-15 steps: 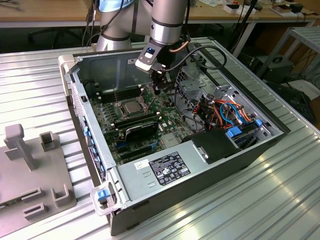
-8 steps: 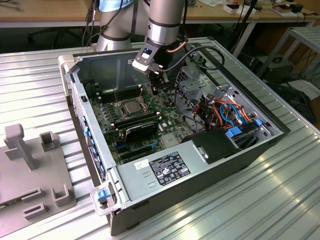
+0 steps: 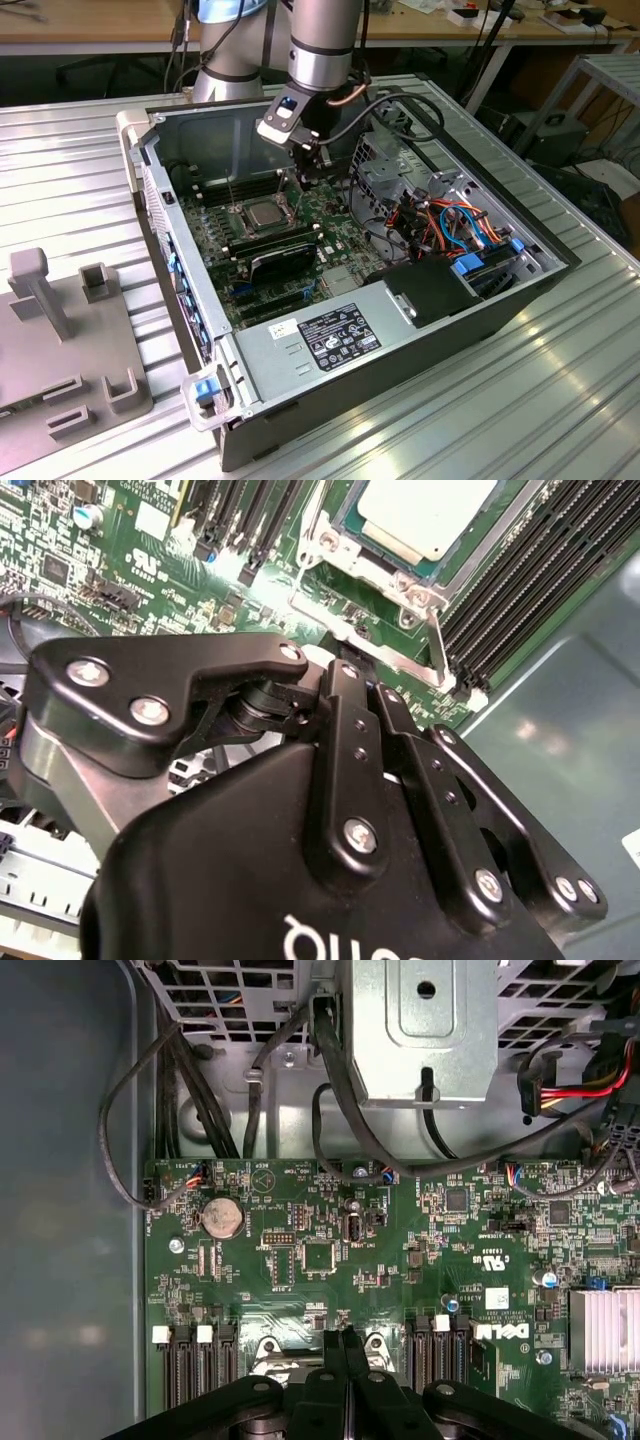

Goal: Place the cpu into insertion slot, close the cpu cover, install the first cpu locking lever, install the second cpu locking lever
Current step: 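Close the cpu cover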

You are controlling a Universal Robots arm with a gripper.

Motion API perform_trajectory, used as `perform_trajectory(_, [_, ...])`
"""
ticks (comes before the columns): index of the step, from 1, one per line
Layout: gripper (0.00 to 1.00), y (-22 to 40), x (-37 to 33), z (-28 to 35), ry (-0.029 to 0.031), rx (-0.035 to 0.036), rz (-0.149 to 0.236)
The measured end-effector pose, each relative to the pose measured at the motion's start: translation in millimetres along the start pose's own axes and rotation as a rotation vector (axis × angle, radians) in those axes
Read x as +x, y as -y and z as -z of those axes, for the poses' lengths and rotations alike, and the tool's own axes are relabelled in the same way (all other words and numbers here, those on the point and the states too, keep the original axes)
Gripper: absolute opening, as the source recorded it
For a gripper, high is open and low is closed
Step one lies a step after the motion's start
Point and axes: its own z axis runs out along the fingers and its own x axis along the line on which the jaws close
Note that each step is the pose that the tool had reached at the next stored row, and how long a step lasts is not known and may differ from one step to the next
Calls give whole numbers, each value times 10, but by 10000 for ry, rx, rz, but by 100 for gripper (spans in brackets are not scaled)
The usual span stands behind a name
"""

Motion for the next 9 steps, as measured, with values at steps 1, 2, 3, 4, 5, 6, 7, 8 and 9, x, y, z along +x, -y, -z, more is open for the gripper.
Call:
perform_trajectory(1, [11, 10, 0, 0, -1, 0, -1])
perform_trajectory(2, [11, 32, 0, -1, -1, 0, 0])
perform_trajectory(3, [11, 46, -1, -2, -1, 0, 0])
perform_trajectory(4, [11, 55, -1, -4, 0, 0, 0])
perform_trajectory(5, [11, 62, -1, -5, 1, 0, 0])
perform_trajectory(6, [11, 71, -1, -7, 1, 0, 0])
perform_trajectory(7, [11, 79, -1, -8, 0, 0, 0])
perform_trajectory(8, [11, 91, -1, -10, -1, 0, 0])
perform_trajectory(9, [11, 100, -1, -10, 0, 0, 0])
